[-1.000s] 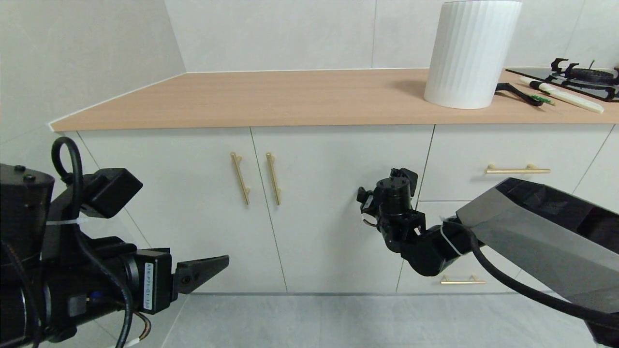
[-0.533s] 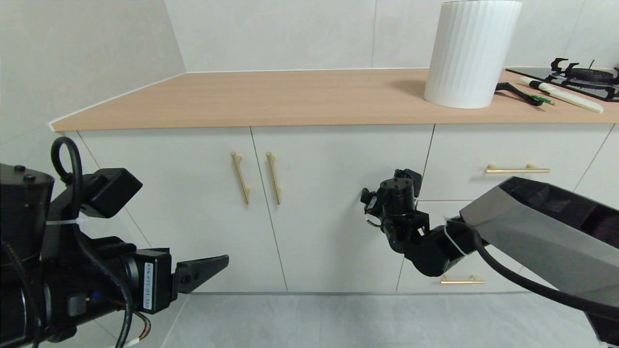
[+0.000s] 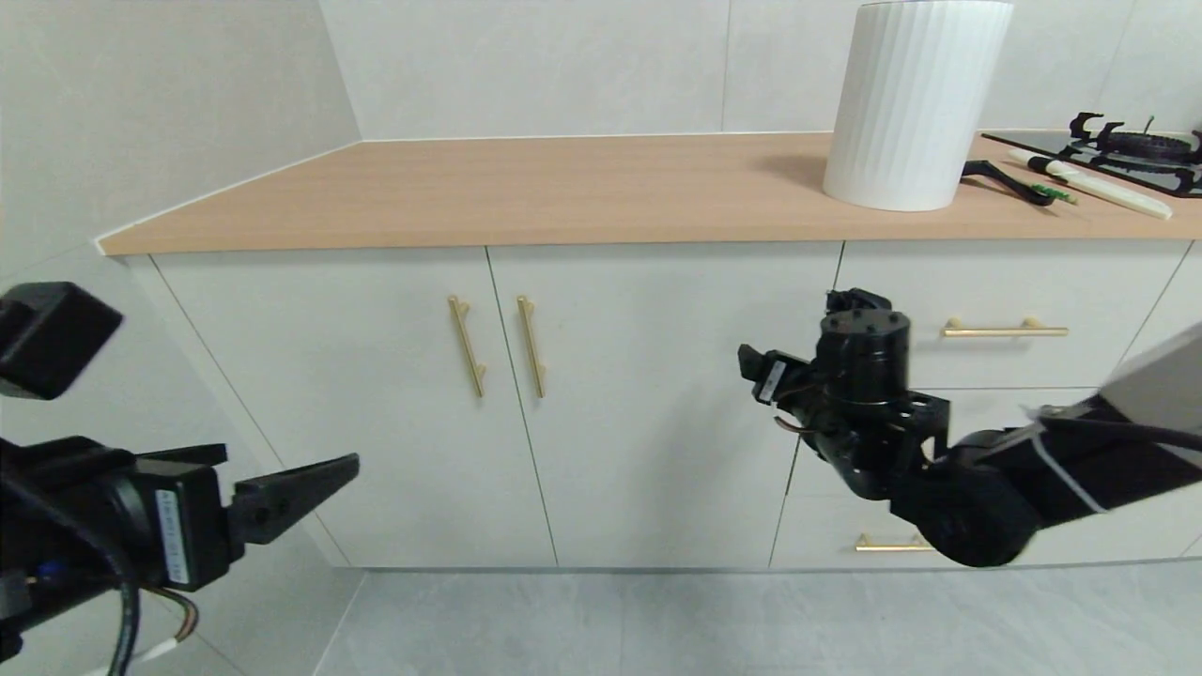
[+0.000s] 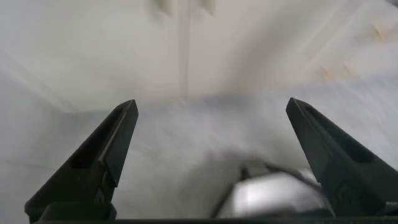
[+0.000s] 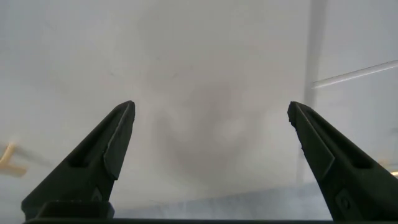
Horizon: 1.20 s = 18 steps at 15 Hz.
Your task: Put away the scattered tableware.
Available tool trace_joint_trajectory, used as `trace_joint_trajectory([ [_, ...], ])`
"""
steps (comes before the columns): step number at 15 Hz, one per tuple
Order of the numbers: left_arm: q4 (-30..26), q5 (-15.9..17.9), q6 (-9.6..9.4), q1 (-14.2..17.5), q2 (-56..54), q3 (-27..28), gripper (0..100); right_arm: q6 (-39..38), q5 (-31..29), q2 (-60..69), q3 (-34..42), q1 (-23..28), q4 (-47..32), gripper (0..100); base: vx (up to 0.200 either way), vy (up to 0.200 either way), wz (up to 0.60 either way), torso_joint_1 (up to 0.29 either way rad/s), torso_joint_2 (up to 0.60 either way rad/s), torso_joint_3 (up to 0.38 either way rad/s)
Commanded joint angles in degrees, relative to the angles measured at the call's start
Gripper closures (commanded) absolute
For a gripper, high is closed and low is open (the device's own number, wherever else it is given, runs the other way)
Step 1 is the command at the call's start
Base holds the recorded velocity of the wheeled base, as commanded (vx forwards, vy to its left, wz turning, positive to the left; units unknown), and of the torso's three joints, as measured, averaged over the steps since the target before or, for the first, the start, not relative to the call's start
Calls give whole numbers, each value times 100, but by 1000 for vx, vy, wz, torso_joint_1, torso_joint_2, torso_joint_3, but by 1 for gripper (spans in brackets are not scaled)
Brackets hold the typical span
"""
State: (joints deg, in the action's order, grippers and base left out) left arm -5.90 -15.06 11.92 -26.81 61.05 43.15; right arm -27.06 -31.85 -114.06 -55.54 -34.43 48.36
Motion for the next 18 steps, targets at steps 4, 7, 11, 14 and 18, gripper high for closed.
trace_joint_trajectory([
  [4,-263,-156,-454,721,-2238,-923,0,1010,56,3873,3357,358,437,0,0,0,0,0,0,0],
  [7,-1018,-446,-955,747,-3811,-1310,0,1766,92,6071,4570,692,156,0,0,0,0,0,0,0],
  [11,-2020,-525,-1157,1072,-4998,-1371,0,2478,83,8927,4886,1606,-1980,0,0,0,0,0,0,0],
  [14,-2029,-525,-1359,1389,-5499,-1617,0,3198,127,10878,4833,2124,-3667,0,0,0,0,0,0,0],
  [18,-1994,-911,-867,1652,-5560,-1837,0,3216,-93,10834,5238,2792,-3597,0,0,0,0,0,0,0],
])
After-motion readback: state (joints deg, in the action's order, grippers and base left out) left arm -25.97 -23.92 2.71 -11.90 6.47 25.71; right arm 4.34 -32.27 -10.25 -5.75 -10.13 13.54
